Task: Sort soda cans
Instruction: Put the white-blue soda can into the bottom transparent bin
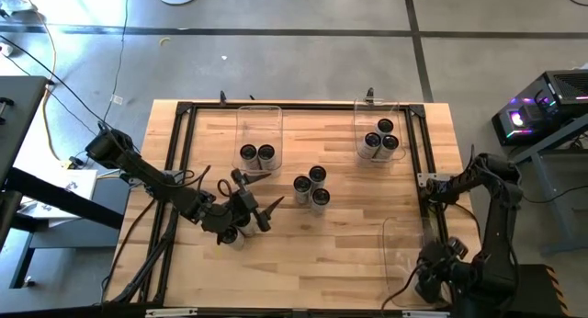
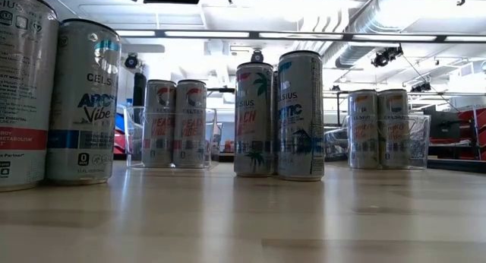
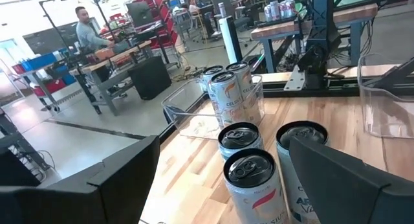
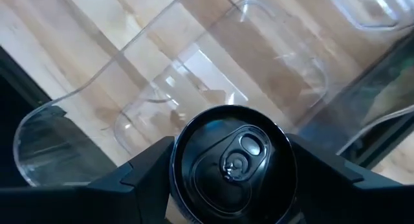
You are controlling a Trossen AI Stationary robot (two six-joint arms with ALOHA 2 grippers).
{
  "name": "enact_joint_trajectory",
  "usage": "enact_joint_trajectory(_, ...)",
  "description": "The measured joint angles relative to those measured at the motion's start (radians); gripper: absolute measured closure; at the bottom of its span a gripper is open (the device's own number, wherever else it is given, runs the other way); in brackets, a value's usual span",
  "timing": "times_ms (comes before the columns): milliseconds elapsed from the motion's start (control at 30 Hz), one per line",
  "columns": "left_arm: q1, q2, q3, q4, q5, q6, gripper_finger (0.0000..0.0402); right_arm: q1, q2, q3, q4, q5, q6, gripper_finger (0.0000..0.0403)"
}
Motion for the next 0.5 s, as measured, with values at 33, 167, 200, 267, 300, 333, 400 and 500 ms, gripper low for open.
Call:
enact_joint_trajectory(33, 0.000, 0.000, 0.000, 0.000, 0.000, 0.000, 0.0062, 0.000, 0.001, 0.000, 0.008, -0.001, 0.000, 0.0157)
enact_joint_trajectory(167, 0.000, 0.000, 0.000, 0.000, -0.002, 0.000, 0.0062, 0.000, 0.002, 0.000, 0.026, -0.007, 0.002, 0.0157)
enact_joint_trajectory(200, 0.000, 0.000, 0.000, 0.000, -0.002, 0.000, 0.0062, 0.000, 0.002, 0.000, 0.023, -0.003, 0.003, 0.0157)
enact_joint_trajectory(267, 0.000, 0.000, 0.000, 0.000, -0.002, 0.000, 0.0062, 0.000, 0.004, -0.001, 0.014, 0.025, 0.000, 0.0157)
enact_joint_trajectory(300, 0.000, 0.000, 0.000, 0.000, -0.002, 0.000, 0.0062, 0.001, 0.004, -0.001, 0.011, 0.044, -0.003, 0.0157)
enact_joint_trajectory(333, 0.000, 0.000, 0.000, 0.000, -0.002, 0.000, 0.0062, 0.002, 0.004, -0.002, 0.007, 0.056, -0.005, 0.0157)
enact_joint_trajectory(400, 0.000, 0.000, 0.000, 0.000, -0.002, 0.000, 0.0062, 0.001, 0.004, -0.002, -0.002, 0.068, -0.011, 0.0157)
enact_joint_trajectory(500, 0.000, 0.000, 0.000, 0.000, -0.002, 0.000, 0.0062, 0.000, 0.004, -0.002, -0.006, 0.069, -0.011, 0.0157)
